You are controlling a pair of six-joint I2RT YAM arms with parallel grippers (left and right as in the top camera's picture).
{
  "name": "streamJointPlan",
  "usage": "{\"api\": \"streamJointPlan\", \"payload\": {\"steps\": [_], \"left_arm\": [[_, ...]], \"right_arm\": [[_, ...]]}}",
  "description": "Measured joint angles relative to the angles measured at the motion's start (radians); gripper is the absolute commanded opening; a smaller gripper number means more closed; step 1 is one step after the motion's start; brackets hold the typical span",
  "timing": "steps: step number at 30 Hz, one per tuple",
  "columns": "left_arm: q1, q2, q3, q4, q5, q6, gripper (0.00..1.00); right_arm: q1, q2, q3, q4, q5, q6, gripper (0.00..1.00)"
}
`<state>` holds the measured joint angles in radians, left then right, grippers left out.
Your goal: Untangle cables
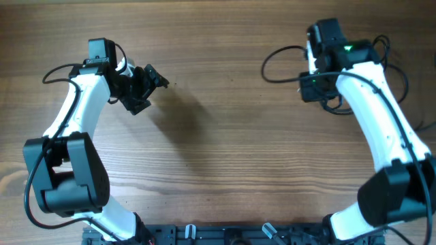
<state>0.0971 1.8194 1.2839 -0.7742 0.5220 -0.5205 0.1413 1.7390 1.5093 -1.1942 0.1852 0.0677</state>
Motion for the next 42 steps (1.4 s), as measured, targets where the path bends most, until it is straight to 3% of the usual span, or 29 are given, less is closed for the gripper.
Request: {"api": "streamJointPlan", "payload": {"steps": [2, 3, 4, 5, 6, 7, 8, 12, 30, 42], "left_arm": [[0.000, 0.000, 0.000, 0.000, 0.000, 0.000, 0.89], [0.000, 0.000, 0.000, 0.000, 0.000, 0.000, 0.89], [0.000, 0.000, 0.000, 0.000, 0.000, 0.000, 0.89], [0.000, 0.000, 0.000, 0.000, 0.000, 0.000, 0.89], [0.000, 0.000, 0.000, 0.000, 0.000, 0.000, 0.89], [0.000, 0.000, 0.000, 0.000, 0.000, 0.000, 0.90], [0.000, 0.000, 0.000, 0.000, 0.000, 0.000, 0.90], [0.000, 0.000, 0.000, 0.000, 0.000, 0.002, 1.00], [0.000, 0.000, 0.000, 0.000, 0.000, 0.007, 1.00], [0.000, 0.000, 0.000, 0.000, 0.000, 0.007, 1.00]], "right_arm": [[-0.055, 0.036, -0.022, 0.036, 0.002, 0.000, 0.06], [-0.077, 0.049, -0.027, 0.047, -0.002, 0.000, 0.21], [-0.095, 0.061, -0.028, 0.053, -0.009, 0.000, 0.44], [-0.109, 0.072, -0.028, 0.056, -0.017, 0.002, 0.50], [-0.120, 0.082, -0.028, 0.058, -0.024, 0.006, 0.66], [-0.127, 0.092, -0.028, 0.059, -0.027, 0.006, 0.95], [-0.130, 0.099, -0.028, 0.061, -0.031, 0.007, 1.00], [-0.131, 0.111, -0.028, 0.092, -0.039, 0.008, 1.00], [-0.131, 0.111, -0.029, 0.510, -0.141, 0.011, 1.00], [-0.131, 0.111, -0.029, 0.542, -0.142, 0.011, 1.00]]}}
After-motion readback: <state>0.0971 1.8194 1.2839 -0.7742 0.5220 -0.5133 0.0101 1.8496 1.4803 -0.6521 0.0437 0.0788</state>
